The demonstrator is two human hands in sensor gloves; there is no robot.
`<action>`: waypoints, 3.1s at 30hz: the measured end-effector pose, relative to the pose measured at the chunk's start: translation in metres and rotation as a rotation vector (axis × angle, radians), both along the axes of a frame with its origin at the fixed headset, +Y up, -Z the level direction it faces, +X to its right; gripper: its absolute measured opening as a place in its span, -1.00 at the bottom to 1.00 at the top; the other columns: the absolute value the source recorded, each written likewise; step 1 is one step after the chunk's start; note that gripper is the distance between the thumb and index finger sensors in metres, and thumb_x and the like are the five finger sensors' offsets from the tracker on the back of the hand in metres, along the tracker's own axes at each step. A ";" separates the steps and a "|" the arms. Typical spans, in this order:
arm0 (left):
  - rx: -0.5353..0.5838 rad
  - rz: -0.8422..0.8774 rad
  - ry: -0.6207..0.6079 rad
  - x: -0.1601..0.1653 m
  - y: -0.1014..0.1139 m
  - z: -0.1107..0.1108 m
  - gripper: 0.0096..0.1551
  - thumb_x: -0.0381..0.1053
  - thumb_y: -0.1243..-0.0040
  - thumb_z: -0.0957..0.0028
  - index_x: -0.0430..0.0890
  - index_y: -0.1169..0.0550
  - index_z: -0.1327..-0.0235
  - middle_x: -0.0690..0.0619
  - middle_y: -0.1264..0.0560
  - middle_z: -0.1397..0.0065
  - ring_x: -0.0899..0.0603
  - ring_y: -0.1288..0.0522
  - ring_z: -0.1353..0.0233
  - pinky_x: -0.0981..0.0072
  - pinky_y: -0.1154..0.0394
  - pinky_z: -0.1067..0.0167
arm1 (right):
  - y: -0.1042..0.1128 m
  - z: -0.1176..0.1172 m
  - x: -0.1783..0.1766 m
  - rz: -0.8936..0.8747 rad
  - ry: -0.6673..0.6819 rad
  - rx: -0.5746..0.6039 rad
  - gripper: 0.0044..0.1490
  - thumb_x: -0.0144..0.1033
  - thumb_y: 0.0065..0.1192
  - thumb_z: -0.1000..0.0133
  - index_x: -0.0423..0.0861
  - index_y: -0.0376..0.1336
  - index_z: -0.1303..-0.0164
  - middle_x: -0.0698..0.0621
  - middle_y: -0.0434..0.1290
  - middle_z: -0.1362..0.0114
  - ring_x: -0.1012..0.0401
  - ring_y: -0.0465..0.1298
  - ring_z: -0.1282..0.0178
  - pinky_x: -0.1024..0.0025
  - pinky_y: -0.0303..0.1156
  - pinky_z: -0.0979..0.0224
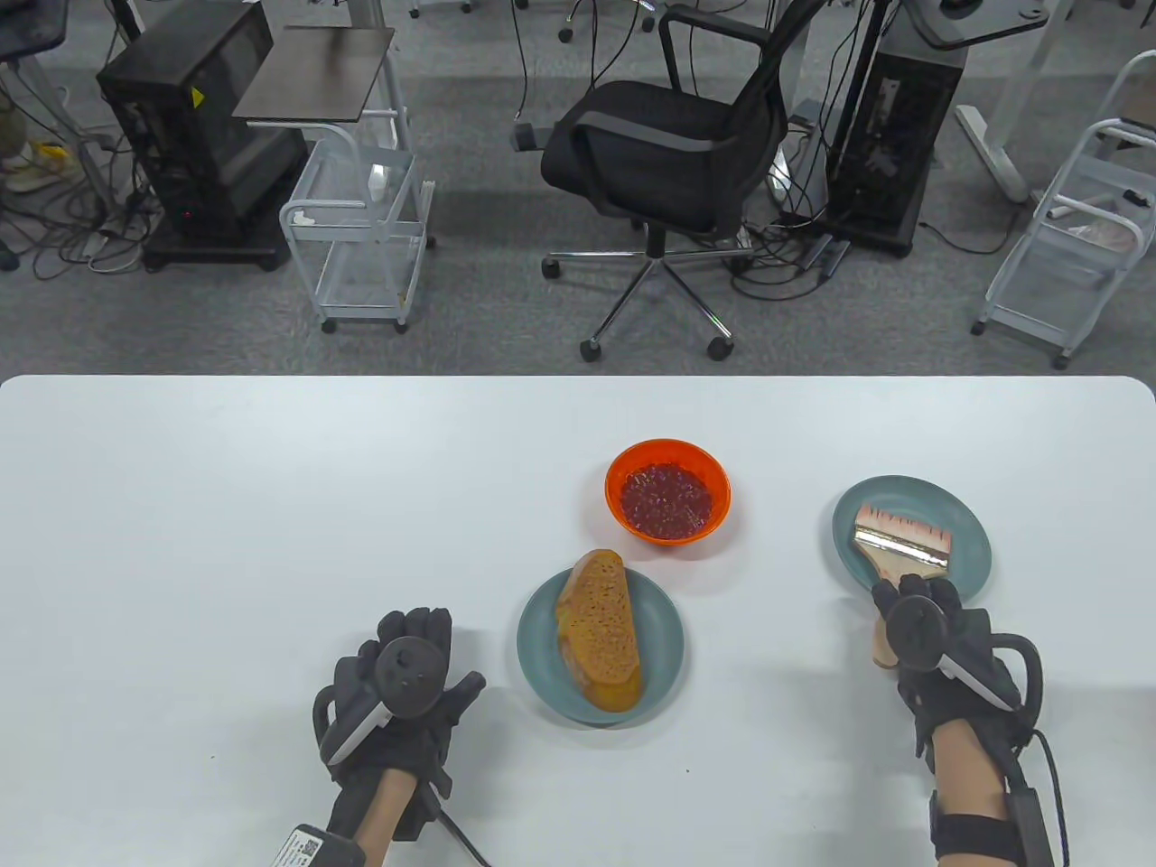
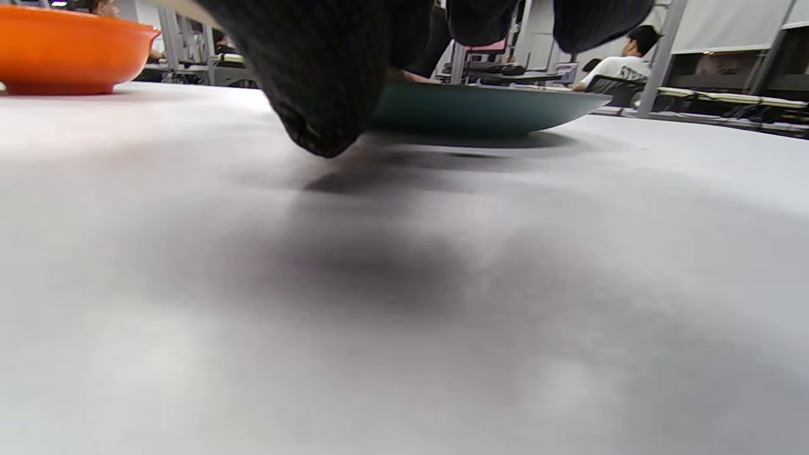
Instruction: Dip brush into ketchup and spread onto bread slice
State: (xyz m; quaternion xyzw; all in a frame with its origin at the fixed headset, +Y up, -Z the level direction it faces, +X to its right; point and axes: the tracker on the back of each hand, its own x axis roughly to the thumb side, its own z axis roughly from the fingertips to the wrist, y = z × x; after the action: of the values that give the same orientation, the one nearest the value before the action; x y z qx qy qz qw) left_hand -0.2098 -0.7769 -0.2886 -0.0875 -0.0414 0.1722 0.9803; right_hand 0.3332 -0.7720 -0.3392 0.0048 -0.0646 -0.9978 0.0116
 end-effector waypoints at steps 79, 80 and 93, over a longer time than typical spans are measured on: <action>-0.018 0.051 -0.053 -0.008 0.002 -0.004 -0.09 0.21 -0.15 -0.31 -0.19 -0.06 -0.68 -0.20 0.03 -0.70 -0.36 0.22 -0.63 -0.27 0.21 -0.37 | 0.132 -0.116 -0.195 -0.755 -0.070 0.584 -0.35 -0.39 0.30 -0.16 -0.40 0.21 -0.38 -0.45 0.49 -0.19 -0.22 0.72 -0.02 0.11 0.74 0.05; -0.020 0.045 -0.060 -0.006 0.002 -0.003 -0.10 0.21 -0.15 -0.31 -0.19 -0.06 -0.68 -0.20 0.03 -0.70 -0.36 0.21 -0.63 -0.26 0.20 -0.37 | 0.139 -0.109 -0.188 -0.798 -0.075 0.605 -0.35 -0.39 0.30 -0.16 -0.40 0.21 -0.38 -0.45 0.49 -0.19 -0.22 0.72 -0.02 0.12 0.74 0.06; -0.043 0.115 -0.070 0.024 -0.004 -0.010 -0.21 0.14 -0.15 -0.32 -0.18 -0.17 -0.66 -0.19 -0.10 -0.68 -0.34 0.09 -0.63 -0.20 0.11 -0.39 | 0.117 -0.021 -0.145 -1.393 -0.164 0.640 -0.34 -0.41 0.33 -0.16 -0.52 0.23 -0.31 -0.50 0.51 -0.11 -0.23 0.75 0.08 0.15 0.78 0.16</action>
State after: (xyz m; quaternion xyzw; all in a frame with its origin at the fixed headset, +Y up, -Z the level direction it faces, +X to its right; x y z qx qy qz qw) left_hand -0.1856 -0.7811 -0.2984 -0.1118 -0.0769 0.2260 0.9646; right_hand 0.1879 -0.6551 -0.3604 0.0401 0.2385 -0.7412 -0.6262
